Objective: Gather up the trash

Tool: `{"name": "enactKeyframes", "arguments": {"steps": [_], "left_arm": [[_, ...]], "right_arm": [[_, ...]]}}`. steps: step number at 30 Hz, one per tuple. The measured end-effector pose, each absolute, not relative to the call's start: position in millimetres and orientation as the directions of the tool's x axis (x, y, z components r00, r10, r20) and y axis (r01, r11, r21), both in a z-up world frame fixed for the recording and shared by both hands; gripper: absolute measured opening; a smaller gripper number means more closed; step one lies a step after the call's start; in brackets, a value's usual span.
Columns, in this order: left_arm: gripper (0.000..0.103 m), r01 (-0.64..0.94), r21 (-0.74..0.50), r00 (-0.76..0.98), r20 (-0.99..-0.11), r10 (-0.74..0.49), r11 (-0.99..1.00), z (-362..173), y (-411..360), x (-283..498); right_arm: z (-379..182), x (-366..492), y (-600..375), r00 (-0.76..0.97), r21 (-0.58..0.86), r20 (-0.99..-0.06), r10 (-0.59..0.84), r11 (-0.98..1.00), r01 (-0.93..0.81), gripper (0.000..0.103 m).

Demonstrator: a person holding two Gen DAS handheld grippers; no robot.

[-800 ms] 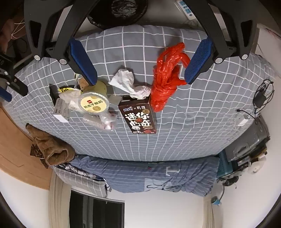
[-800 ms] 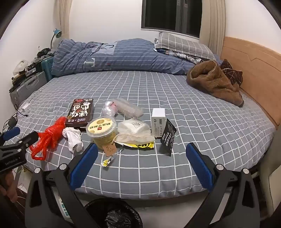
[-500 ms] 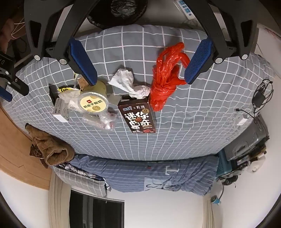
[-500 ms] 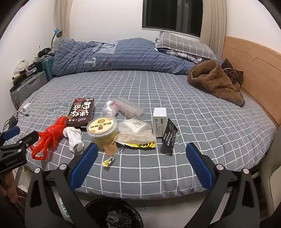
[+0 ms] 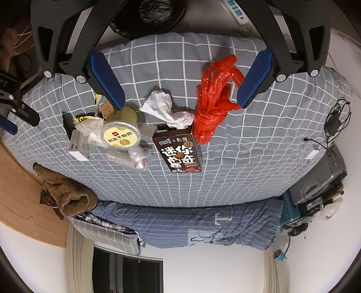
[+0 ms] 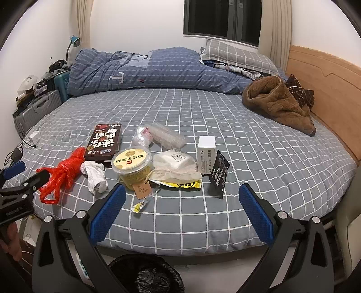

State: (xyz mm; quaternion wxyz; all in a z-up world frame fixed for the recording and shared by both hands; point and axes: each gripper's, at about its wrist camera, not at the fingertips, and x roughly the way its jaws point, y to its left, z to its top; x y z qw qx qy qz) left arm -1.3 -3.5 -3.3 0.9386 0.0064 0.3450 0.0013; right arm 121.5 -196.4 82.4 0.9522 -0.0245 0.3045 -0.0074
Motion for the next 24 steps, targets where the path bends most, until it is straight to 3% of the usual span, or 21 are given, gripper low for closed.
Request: {"name": "enactKeyframes", "arguments": {"steps": [24], "left_arm": [[0.097,-0.012,0.036,0.770,-0.637,0.033,0.999,-4.1,-6.2,-0.2]], "right_arm": [[78.4,124.5,-200.2,0.811,-0.055,-0.584,-0.035,0.998,0.003,0.096]]}}
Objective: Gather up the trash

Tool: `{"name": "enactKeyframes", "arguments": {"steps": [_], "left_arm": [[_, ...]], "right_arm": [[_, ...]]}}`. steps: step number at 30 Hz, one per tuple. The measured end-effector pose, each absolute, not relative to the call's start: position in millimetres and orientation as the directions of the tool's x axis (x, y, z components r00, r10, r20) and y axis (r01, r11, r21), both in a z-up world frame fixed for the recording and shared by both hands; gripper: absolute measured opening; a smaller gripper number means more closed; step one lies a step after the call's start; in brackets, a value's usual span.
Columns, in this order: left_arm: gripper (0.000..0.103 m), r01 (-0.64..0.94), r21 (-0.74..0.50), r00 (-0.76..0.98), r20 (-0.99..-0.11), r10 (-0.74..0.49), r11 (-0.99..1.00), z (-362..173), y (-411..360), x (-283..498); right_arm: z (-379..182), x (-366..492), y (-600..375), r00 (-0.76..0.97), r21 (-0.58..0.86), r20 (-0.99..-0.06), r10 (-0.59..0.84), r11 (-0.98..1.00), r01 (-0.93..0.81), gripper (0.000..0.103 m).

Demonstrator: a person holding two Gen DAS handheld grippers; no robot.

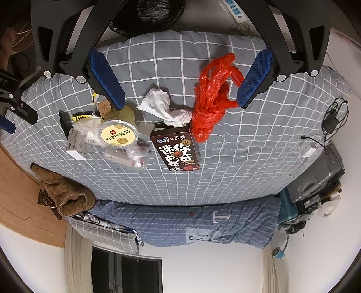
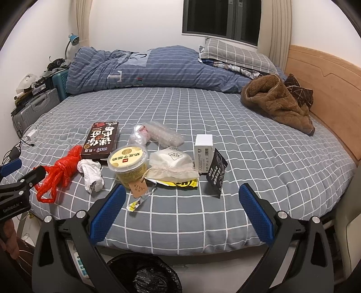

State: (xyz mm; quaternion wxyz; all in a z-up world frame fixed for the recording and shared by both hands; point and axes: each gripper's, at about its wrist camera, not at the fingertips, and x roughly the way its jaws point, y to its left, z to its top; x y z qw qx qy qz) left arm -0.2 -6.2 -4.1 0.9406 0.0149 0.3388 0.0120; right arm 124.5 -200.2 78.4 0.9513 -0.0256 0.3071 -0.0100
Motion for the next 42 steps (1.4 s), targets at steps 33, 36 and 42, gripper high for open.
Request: {"name": "enactKeyframes", "arguments": {"steps": [33,36,42], "left_arm": [[0.097,-0.043,0.047,0.762,-0.644,0.063,0.998,-5.4,-3.8,0.7],[0.097,-0.042,0.049,0.763,-0.644,0.064,0.998,-5.5,-4.0,0.8],[0.097,-0.040,0.050,0.762,-0.645,0.063,0.998,-5.7,-4.5,0.8]], "right_arm": [[82.3,123.7,-202.5,0.820,-0.062,-0.571,-0.049,0.998,0.016,0.096],[82.5,123.8,-203.0,0.820,-0.061,-0.570,-0.049,0.998,0.017,0.096],[82.8,123.8,-202.9,0.821,-0.062,-0.569,-0.050,0.998,0.017,0.096]]}}
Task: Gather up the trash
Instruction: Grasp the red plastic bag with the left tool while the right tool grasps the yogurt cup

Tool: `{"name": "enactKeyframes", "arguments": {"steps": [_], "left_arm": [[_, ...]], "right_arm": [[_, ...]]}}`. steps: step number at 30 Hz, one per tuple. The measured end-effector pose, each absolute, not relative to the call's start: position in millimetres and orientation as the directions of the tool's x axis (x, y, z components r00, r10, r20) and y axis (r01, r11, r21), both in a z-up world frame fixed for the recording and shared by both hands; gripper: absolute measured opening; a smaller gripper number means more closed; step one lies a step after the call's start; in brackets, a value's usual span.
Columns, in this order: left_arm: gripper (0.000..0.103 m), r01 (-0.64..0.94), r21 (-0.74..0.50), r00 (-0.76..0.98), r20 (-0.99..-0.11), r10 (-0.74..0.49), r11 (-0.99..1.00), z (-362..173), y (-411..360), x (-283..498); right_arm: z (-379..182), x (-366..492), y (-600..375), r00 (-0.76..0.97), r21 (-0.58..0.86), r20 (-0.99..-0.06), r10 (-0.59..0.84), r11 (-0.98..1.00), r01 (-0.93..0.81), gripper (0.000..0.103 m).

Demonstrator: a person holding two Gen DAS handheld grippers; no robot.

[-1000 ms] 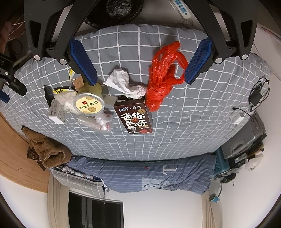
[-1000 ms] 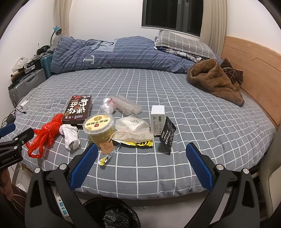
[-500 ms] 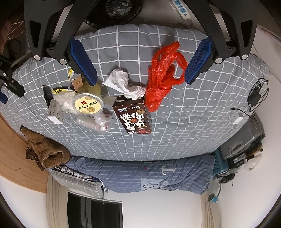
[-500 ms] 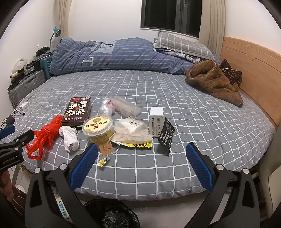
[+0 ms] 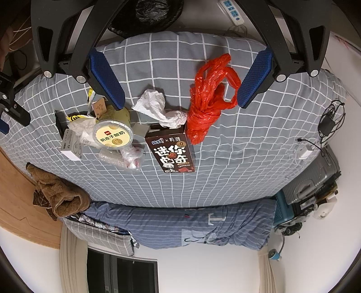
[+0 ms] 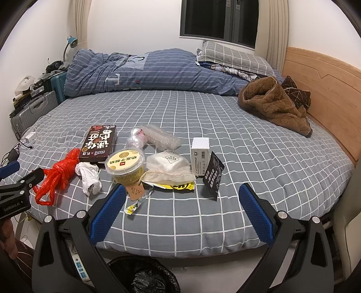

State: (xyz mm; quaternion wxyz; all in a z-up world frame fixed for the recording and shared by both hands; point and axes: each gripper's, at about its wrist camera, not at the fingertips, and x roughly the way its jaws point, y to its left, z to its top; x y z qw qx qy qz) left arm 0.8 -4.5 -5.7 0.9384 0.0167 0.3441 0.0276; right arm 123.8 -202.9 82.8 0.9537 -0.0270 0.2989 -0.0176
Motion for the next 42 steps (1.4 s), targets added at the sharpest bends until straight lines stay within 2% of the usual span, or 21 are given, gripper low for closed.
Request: {"name": "enactKeyframes", "arguments": {"steps": [15,20,24,32,39,42], "left_arm": [[0.097,-0.042,0.029,0.747,-0.662,0.051,0.999,2.5,8.1,15.3],[0.097,-0.070,0.013,0.712,-0.699,0.059,0.997,0.6,33.6,45.3],[0.097,-0.091,0.041,0.674,-0.733,0.092,0.995,-18.4,50.8,72.1],[0.097,-0.086,0.024,0.605,-0.793,0.071,0.996,-61.2,64.3,107.3],[0.097,-0.084,0.032,0.596,-0.800,0.076,0.996,-72.9,70.0,112.5],[0.096,-0.086,0.032,0.582,-0.809,0.076,0.996,-80.6,72.9,116.7]], "right_arm": [[92.3,141.9,-187.3,0.815,-0.019,-0.579,0.002,1.000,-0.016,0.096],[95.8,172.6,-155.0,0.811,-0.068,-0.584,0.022,0.995,-0.076,0.096],[85.0,199.6,-132.8,0.800,-0.103,-0.599,0.031,0.988,-0.115,0.096],[47.6,238.7,-114.1,0.758,-0.097,-0.650,0.043,0.985,-0.139,0.096],[15.0,259.1,-103.1,0.723,-0.119,-0.690,0.025,0.982,-0.147,0.096],[6.4,266.4,-101.5,0.710,-0.085,-0.703,0.050,0.984,-0.154,0.096]]}}
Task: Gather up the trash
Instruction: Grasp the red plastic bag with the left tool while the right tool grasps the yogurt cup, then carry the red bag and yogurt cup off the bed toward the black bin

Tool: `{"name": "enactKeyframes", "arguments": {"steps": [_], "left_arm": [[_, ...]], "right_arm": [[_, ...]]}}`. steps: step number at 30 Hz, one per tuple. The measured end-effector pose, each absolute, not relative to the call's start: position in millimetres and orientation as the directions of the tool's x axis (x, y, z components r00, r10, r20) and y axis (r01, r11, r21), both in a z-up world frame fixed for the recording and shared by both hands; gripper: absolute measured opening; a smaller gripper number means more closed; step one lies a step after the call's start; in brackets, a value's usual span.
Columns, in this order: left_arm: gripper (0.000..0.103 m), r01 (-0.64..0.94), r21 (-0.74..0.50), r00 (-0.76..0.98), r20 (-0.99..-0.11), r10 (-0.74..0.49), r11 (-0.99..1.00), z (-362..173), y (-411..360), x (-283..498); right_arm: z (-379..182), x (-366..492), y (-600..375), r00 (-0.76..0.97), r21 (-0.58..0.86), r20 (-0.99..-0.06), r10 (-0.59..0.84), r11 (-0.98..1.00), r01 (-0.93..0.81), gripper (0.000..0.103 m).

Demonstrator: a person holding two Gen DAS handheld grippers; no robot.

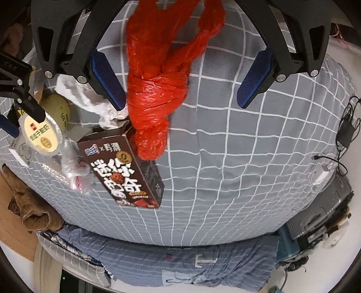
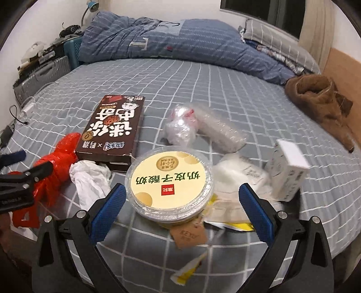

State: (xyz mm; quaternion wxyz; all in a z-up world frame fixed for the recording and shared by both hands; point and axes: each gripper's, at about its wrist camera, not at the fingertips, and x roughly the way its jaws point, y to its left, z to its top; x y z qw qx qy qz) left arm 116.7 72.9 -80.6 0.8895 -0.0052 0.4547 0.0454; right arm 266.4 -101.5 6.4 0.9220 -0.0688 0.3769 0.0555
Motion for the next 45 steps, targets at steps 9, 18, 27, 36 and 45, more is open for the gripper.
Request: {"name": "enactKeyframes", "arguments": {"steps": [9,18,27,36,45], "left_arm": [[0.083,-0.041,-0.031,0.545,-0.838,-0.003,0.999,-95.1,71.0,126.0],[0.051,0.003,-0.122,0.506,-0.856,-0.107,0.993,-102.6,62.2,126.7],[0.046,0.005,-0.111,0.557,-0.825,-0.095,0.994,-83.6,61.4,117.5],[0.047,-0.012,-0.102,0.634,-0.770,-0.072,0.995,-49.8,61.4,98.1],[0.047,0.001,-0.069,0.679,-0.732,-0.052,0.998,-35.7,46.7,71.7]], "right_arm": [[-7.5,278.8,-88.2,0.698,-0.101,-0.715,0.043,0.981,-0.164,0.091],[-9.2,281.6,-84.2,0.707,-0.123,-0.707,0.026,0.979,-0.160,0.086],[3.8,272.3,-83.0,0.742,-0.128,-0.669,0.039,0.978,-0.167,0.085],[35.3,254.5,-90.3,0.787,-0.090,-0.613,0.068,0.984,-0.156,0.085],[64.0,218.8,-102.2,0.824,-0.071,-0.560,0.087,0.986,-0.152,0.085]]}}
